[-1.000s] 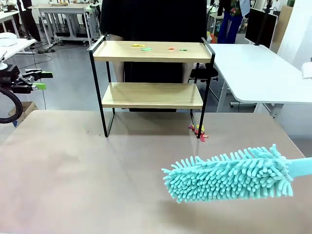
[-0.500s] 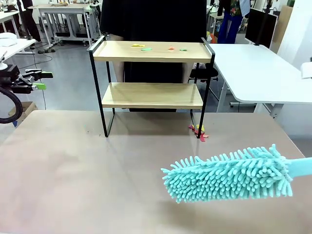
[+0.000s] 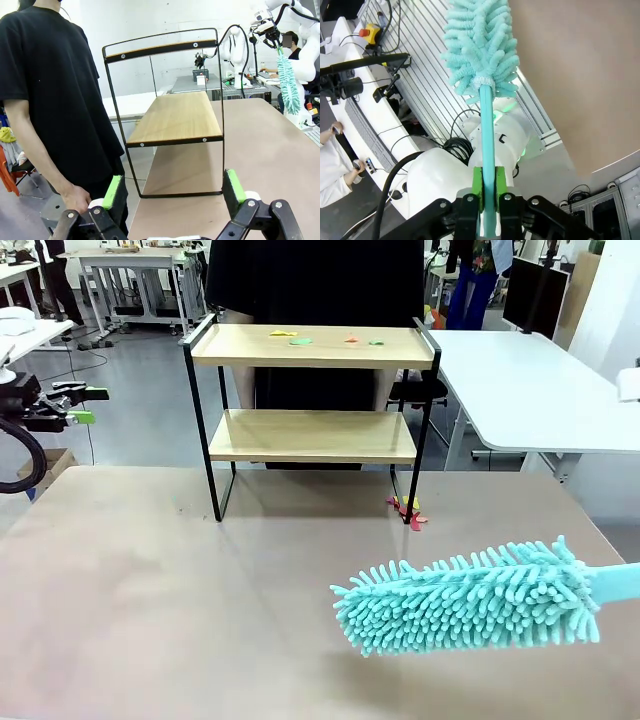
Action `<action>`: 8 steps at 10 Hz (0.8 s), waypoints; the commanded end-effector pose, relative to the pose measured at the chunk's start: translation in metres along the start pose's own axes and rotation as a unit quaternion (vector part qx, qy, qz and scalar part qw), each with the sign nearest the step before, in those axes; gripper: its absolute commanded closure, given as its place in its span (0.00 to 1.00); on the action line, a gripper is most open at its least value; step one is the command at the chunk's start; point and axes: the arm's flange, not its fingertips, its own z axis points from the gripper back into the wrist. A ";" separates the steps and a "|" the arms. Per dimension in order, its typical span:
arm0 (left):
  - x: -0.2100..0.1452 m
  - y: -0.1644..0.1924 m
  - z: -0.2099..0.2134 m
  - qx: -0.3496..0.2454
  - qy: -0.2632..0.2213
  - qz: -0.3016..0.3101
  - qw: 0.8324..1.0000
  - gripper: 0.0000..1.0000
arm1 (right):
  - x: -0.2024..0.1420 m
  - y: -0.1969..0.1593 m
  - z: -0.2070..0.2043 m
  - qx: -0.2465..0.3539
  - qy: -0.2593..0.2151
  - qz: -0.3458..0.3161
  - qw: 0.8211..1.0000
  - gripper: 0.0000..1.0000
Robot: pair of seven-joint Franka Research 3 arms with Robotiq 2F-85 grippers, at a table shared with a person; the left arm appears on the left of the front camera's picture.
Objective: Clean the shelf.
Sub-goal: Clean the specific section of the Shelf indicated by the human with the Duster.
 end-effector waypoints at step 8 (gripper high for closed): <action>0.002 -0.002 0.000 0.000 -0.001 -0.002 1.000 0.00 | 0.000 0.003 0.004 0.005 -0.007 -0.003 1.000 0.87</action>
